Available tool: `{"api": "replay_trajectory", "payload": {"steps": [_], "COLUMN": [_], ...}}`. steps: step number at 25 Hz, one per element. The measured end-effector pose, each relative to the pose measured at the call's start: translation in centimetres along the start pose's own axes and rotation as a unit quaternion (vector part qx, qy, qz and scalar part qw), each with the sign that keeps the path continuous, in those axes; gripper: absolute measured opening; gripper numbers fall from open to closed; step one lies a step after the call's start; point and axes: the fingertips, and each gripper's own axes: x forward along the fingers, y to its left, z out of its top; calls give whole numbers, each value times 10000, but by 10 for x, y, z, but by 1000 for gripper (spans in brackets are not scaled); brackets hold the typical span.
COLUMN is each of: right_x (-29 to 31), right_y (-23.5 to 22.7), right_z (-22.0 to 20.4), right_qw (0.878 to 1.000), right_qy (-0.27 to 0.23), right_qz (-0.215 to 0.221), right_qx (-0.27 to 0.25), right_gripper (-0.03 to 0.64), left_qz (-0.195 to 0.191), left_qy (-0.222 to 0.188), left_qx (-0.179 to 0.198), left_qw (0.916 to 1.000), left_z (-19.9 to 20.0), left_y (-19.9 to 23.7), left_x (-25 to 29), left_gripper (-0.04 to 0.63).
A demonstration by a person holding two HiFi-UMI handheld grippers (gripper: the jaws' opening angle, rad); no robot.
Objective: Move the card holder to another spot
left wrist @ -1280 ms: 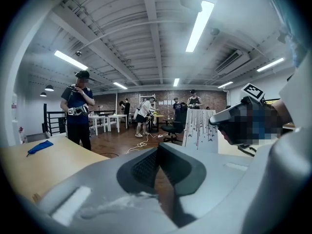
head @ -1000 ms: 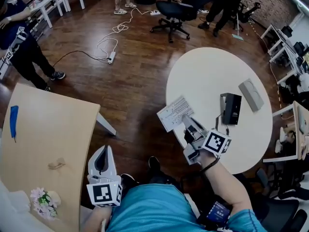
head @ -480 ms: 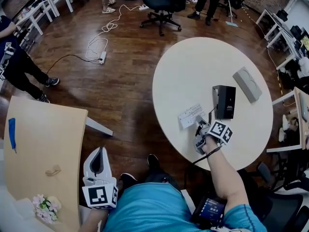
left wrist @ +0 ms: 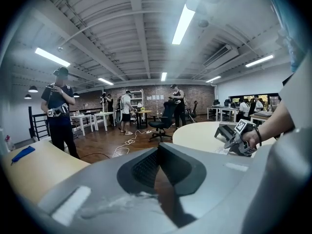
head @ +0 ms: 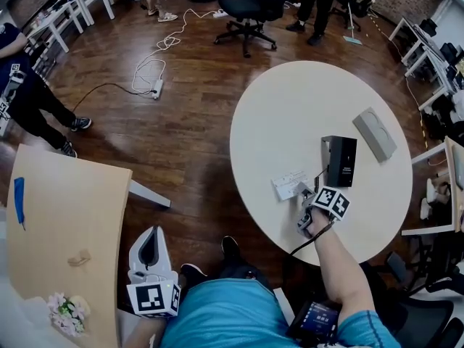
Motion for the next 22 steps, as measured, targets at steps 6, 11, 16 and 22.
{"api": "replay_trajectory", "payload": {"steps": [6, 11, 16, 22], "right_x": [-38, -85, -143, -167], "right_y": [-4, 137, 265, 298], "right_z": [21, -1, -73, -132], "right_qw": [9947, 9559, 8639, 8295], "right_qy": [-390, -988, -1461, -1584], "right_qz": [-564, 1181, 2482, 2843], "right_qx": [-768, -2502, -4131, -4539], "right_gripper": [163, -8, -8, -8], "left_qz": [-53, -22, 66, 66], "left_qy": [-50, -140, -209, -211], "left_qx": [-229, -547, -627, -576], "left_qw": [9997, 9984, 9978, 9981], "left_z": [-3, -7, -3, -13], "left_y": [4, 20, 33, 35], "left_x": [3, 0, -11, -24], "left_gripper": [15, 14, 15, 15]}}
